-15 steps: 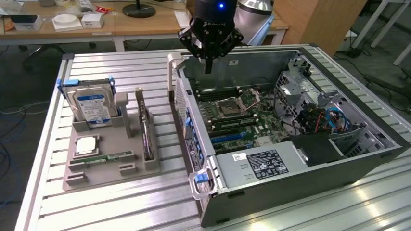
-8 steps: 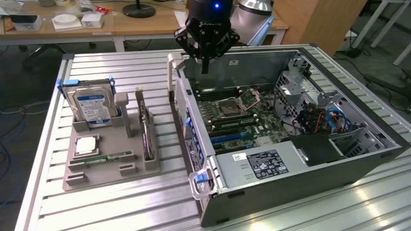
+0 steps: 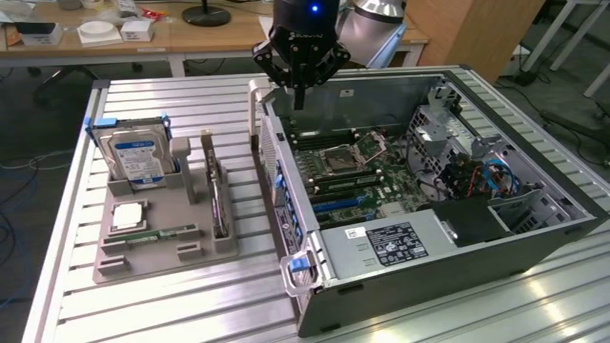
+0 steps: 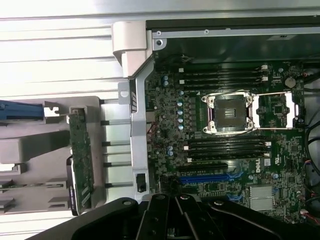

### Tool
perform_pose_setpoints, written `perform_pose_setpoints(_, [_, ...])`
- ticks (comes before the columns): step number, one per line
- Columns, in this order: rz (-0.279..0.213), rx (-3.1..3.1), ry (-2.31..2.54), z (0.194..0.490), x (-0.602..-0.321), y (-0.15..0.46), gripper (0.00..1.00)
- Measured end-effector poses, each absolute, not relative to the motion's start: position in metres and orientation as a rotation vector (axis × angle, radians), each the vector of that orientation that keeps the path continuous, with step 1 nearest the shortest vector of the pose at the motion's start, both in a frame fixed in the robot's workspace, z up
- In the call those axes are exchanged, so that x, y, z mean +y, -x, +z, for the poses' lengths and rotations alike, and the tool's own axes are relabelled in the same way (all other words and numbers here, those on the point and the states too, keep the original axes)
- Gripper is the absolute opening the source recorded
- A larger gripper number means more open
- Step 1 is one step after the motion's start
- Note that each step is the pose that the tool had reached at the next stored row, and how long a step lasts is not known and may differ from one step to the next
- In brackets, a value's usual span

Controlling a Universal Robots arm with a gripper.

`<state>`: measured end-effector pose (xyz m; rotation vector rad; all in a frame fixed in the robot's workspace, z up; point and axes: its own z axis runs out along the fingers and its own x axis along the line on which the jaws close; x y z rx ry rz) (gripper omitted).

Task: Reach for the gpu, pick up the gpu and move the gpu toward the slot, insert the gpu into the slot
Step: 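Reach for the gpu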

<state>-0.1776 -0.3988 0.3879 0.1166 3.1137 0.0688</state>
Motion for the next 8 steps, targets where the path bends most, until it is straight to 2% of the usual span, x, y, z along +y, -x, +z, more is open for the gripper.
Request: perform_pose_setpoints(8, [0.069, 3.114, -0.116, 0.3878, -0.3989, 0.1859, 0.1])
